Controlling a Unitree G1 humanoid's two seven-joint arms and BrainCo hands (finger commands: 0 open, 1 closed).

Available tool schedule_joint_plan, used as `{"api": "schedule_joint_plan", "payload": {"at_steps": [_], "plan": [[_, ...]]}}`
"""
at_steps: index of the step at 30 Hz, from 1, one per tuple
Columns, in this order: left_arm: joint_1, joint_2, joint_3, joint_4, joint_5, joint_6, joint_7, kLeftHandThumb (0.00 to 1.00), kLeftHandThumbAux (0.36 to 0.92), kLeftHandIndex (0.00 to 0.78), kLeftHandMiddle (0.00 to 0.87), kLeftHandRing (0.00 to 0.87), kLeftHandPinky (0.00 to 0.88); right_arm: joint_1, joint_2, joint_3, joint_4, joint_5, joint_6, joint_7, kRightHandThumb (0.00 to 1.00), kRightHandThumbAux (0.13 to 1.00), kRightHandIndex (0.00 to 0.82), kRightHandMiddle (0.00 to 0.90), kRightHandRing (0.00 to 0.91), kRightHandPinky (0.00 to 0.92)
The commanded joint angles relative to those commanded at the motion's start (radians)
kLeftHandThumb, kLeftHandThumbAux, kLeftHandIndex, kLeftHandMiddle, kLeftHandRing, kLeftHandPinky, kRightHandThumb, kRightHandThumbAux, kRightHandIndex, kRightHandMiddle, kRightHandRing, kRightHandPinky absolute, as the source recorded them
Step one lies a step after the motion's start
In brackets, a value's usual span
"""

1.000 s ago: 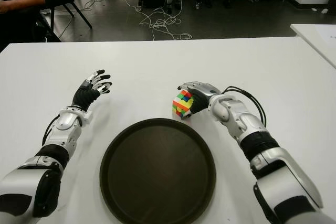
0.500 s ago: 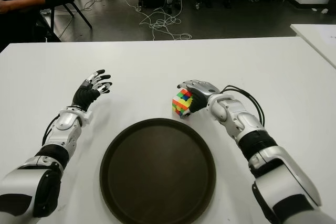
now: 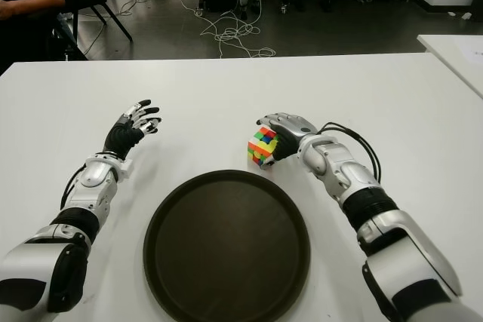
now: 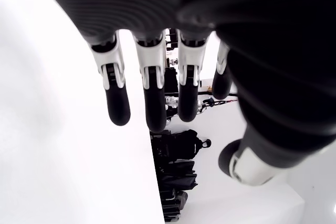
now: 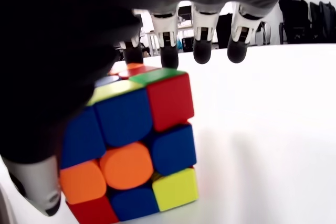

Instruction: Pick up the Rubik's Cube and put it in the plate

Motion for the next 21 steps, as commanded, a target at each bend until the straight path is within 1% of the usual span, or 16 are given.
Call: {"api": "schedule_joint_plan", "payload": {"at_steps": [3, 4, 5, 6, 9, 10, 11, 12, 13, 14, 15, 18, 21], "plan": [[0.0, 0.0, -0.001, 0.0, 0.002, 0.0, 0.002, 0.24, 0.706, 0.124, 0.196, 0.215, 0.236, -0.002, -0.001, 0.003, 0.003, -0.003, 0.0, -0.003, 0.0, 0.695, 0.025, 0.073, 0.078, 0.079], [0.0, 0.0, -0.002, 0.0, 0.002, 0.0, 0.003, 0.24, 0.707, 0.124, 0.195, 0.213, 0.235, -0.002, -0.002, 0.004, 0.005, -0.004, -0.002, -0.005, 0.0, 0.724, 0.04, 0.1, 0.115, 0.126], [0.0, 0.0, -0.002, 0.0, 0.003, -0.001, 0.004, 0.24, 0.707, 0.124, 0.195, 0.213, 0.234, -0.003, -0.004, 0.004, 0.008, -0.006, -0.009, -0.014, 0.0, 0.735, 0.046, 0.11, 0.129, 0.143], [0.0, 0.0, -0.002, 0.0, 0.003, -0.001, 0.005, 0.239, 0.707, 0.123, 0.194, 0.214, 0.234, -0.003, -0.005, 0.003, 0.01, -0.007, -0.015, -0.026, 0.0, 0.799, 0.068, 0.175, 0.199, 0.229], [0.001, -0.001, -0.003, 0.0, 0.003, -0.002, 0.005, 0.235, 0.708, 0.122, 0.191, 0.215, 0.236, -0.001, -0.008, -0.001, 0.009, -0.008, -0.025, -0.05, 0.081, 0.894, 0.117, 0.304, 0.321, 0.362], [0.001, -0.001, -0.003, 0.0, 0.003, -0.002, 0.005, 0.233, 0.707, 0.12, 0.189, 0.213, 0.235, 0.0, -0.009, -0.003, 0.007, -0.008, -0.027, -0.056, 0.298, 0.84, 0.217, 0.357, 0.367, 0.404], [0.001, -0.001, -0.002, 0.0, 0.002, -0.002, 0.005, 0.232, 0.707, 0.12, 0.188, 0.213, 0.235, 0.001, -0.01, -0.007, 0.002, -0.008, -0.027, -0.064, 0.376, 0.821, 0.253, 0.376, 0.384, 0.419], [0.001, -0.002, -0.002, -0.001, 0.002, -0.002, 0.004, 0.23, 0.705, 0.118, 0.186, 0.211, 0.233, 0.002, -0.011, -0.009, -0.001, -0.007, -0.027, -0.069, 0.49, 0.792, 0.307, 0.41, 0.414, 0.443], [0.001, -0.002, -0.002, -0.001, 0.002, -0.002, 0.004, 0.229, 0.704, 0.117, 0.185, 0.21, 0.233, 0.005, -0.012, -0.012, -0.008, -0.008, -0.024, -0.077, 0.563, 0.773, 0.341, 0.432, 0.433, 0.458], [0.002, -0.002, -0.002, -0.001, 0.002, -0.003, 0.003, 0.228, 0.704, 0.117, 0.185, 0.209, 0.232, 0.009, -0.009, -0.017, -0.01, -0.009, -0.019, -0.1, 0.615, 0.759, 0.343, 0.449, 0.44, 0.462], [0.002, -0.002, -0.002, -0.002, 0.002, -0.003, 0.003, 0.224, 0.701, 0.117, 0.187, 0.209, 0.229, 0.012, -0.006, -0.02, -0.01, -0.01, -0.016, -0.116, 0.691, 0.739, 0.348, 0.472, 0.45, 0.467], [0.003, -0.002, -0.003, -0.001, 0.004, -0.003, 0.008, 0.216, 0.691, 0.116, 0.187, 0.21, 0.233, 0.02, 0.001, -0.033, -0.011, -0.009, -0.006, -0.179, 0.781, 0.714, 0.353, 0.499, 0.456, 0.458], [0.004, -0.001, -0.003, -0.001, 0.005, -0.003, 0.008, 0.214, 0.689, 0.116, 0.187, 0.212, 0.241, 0.023, 0.003, -0.036, -0.009, -0.008, -0.003, -0.214, 0.811, 0.705, 0.356, 0.506, 0.456, 0.445]]}}
